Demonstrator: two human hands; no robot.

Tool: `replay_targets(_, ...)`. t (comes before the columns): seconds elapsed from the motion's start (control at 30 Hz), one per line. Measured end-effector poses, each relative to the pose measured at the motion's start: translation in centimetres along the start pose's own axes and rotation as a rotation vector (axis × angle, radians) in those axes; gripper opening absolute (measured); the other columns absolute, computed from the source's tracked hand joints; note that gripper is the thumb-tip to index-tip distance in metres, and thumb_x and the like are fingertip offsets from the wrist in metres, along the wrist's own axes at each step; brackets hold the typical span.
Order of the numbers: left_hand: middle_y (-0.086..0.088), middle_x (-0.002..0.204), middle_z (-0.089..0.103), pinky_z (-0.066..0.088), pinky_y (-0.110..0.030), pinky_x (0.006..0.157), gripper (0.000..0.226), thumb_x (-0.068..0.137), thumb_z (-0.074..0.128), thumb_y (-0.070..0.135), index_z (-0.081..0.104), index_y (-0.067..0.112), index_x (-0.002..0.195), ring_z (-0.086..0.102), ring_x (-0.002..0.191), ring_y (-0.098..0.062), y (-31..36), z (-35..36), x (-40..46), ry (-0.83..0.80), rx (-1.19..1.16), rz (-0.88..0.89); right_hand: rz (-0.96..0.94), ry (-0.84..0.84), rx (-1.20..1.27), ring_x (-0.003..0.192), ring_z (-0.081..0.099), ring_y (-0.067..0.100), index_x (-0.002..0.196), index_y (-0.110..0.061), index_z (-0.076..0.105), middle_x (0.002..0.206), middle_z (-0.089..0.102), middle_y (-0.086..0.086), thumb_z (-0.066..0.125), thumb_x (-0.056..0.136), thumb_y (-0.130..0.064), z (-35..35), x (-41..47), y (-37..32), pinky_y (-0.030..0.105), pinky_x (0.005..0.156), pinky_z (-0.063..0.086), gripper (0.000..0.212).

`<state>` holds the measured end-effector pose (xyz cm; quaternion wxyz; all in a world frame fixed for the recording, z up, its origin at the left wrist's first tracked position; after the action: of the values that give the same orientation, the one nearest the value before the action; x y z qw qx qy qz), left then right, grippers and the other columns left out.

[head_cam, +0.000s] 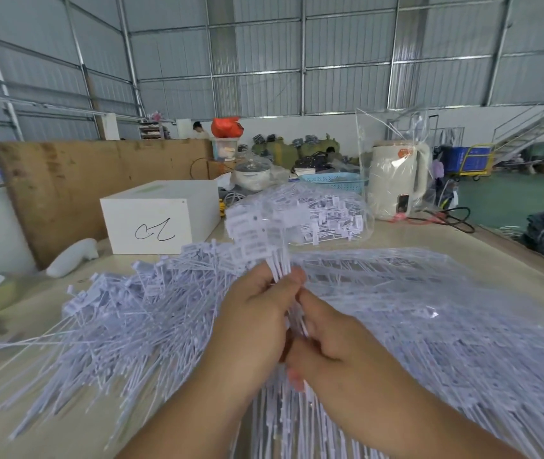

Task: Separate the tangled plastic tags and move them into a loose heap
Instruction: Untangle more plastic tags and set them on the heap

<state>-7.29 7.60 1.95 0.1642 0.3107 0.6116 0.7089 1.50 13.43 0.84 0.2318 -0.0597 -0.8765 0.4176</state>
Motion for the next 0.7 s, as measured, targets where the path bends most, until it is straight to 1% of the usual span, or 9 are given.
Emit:
replay_targets(0.07, -0.002, 0.073, 0.074, 0.053, -0.023, 0.055, 0.021, 0.094, 0.058, 0.014, 0.072, 0.014, 0.079, 0.069, 0.064, -0.014, 0.8, -1.1, 0.3, 0.087, -0.014, 0.082, 0.011, 0.023, 0.049, 0.057, 0.054, -0.002, 0.130, -0.052, 0.046, 0.069, 0.062, -0.020, 0.054, 0.097, -0.028, -0.6, 0.0, 0.4, 0.009, 0.055, 0.037, 0.042)
replay_targets(0.17, -0.005, 0.062, 0.068, 0.046, -0.034, 0.059, 0.030, 0.097, 0.055, 0.018, 0.063, 0.022, 0.069, 0.063, 0.056, -0.017, 2.0, -3.8, 1.1, 0.230, -0.009, 0.168, 0.074, 0.057, -0.013, 0.056, 0.052, -0.003, 0.113, -0.036, 0.064, 0.072, 0.062, -0.013, 0.056, 0.097, -0.035, -2.0, 0.0, 1.5, 0.008, 0.057, 0.036, 0.018)
replay_targets(0.27, -0.007, 0.056, 0.051, 0.032, -0.033, 0.052, 0.038, 0.099, 0.050, 0.027, 0.045, 0.014, 0.064, 0.048, 0.052, -0.020, 2.3, -5.9, 2.1, 0.343, 0.561, 0.264, 0.077, -0.053, -0.229, 0.053, 0.043, 0.008, 0.082, -0.011, 0.062, 0.064, 0.052, 0.006, 0.052, 0.098, -0.034, -2.4, -0.2, 2.1, 0.022, 0.055, 0.037, 0.031)
replay_targets(0.33, -0.004, 0.063, 0.050, 0.030, -0.032, 0.051, 0.032, 0.100, 0.044, 0.025, 0.038, 0.015, 0.071, 0.045, 0.056, -0.019, 1.5, -6.3, 2.7, 0.310, 0.926, 0.242, 0.093, -0.102, -0.367, 0.056, 0.049, 0.016, 0.074, -0.008, 0.058, 0.066, 0.055, 0.005, 0.048, 0.100, -0.031, -2.6, -0.1, 2.5, 0.030, 0.060, 0.045, 0.036)
replay_targets(0.43, -0.010, 0.097, 0.060, 0.037, -0.033, 0.063, 0.016, 0.100, 0.040, 0.027, 0.047, 0.015, 0.093, 0.052, 0.077, -0.027, 0.2, -6.7, 3.5, 0.274, 1.234, 0.119, 0.074, -0.078, -0.532, 0.079, 0.060, 0.017, 0.081, -0.008, 0.061, 0.089, 0.063, 0.003, 0.043, 0.101, -0.030, -2.8, 0.2, 3.0, 0.036, 0.079, 0.051, 0.035)
replay_targets(0.5, -0.008, 0.104, 0.052, 0.040, -0.034, 0.069, 0.027, 0.099, 0.040, 0.032, 0.051, 0.013, 0.113, 0.053, 0.088, -0.029, -0.3, -6.6, 3.9, 0.270, 1.352, 0.045, 0.063, -0.056, -0.569, 0.092, 0.059, 0.013, 0.089, -0.014, 0.063, 0.102, 0.061, -0.001, 0.042, 0.101, -0.032, -2.7, 0.3, 3.2, 0.032, 0.087, 0.049, 0.031)
replay_targets(0.53, -0.008, 0.104, 0.048, 0.041, -0.036, 0.071, 0.029, 0.098, 0.040, 0.033, 0.051, 0.013, 0.115, 0.051, 0.089, -0.029, -0.4, -6.6, 4.0, 0.270, 1.398, 0.015, 0.064, -0.057, -0.596, 0.102, 0.057, 0.014, 0.100, -0.013, 0.063, 0.111, 0.060, -0.001, 0.041, 0.102, -0.033, -2.6, 0.4, 3.3, 0.031, 0.092, 0.046, 0.029)
replay_targets(0.63, -0.012, 0.119, 0.044, 0.046, -0.038, 0.084, 0.032, 0.099, 0.037, 0.027, 0.047, 0.010, 0.124, 0.048, 0.109, -0.031, -1.1, -6.5, 4.4, 0.217, 1.557, -0.065, 0.107, -0.111, -0.637, 0.126, 0.042, 0.013, 0.127, -0.006, 0.053, 0.138, 0.046, 0.000, 0.041, 0.103, -0.033, -1.8, 0.3, 4.3, 0.023, 0.105, 0.034, 0.038)
replay_targets(0.7, -0.012, 0.128, 0.039, 0.045, -0.038, 0.092, 0.037, 0.099, 0.036, 0.028, 0.042, 0.009, 0.131, 0.042, 0.120, -0.031, -1.3, -6.5, 4.3, 0.213, 1.629, -0.083, 0.117, -0.142, -0.629, 0.141, 0.025, 0.012, 0.143, -0.010, 0.041, 0.153, 0.031, -0.002, 0.041, 0.103, -0.036, -1.3, 0.2, 4.6, 0.019, 0.112, 0.020, 0.047)
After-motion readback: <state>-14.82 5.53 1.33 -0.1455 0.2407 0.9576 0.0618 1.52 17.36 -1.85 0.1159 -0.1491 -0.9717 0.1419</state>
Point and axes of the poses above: each hand's wrist, its own x-axis towards the middle knuckle, its own z-axis out of the palm, y = z × x, the point moved 5 cm from there along x, towards the middle knuckle
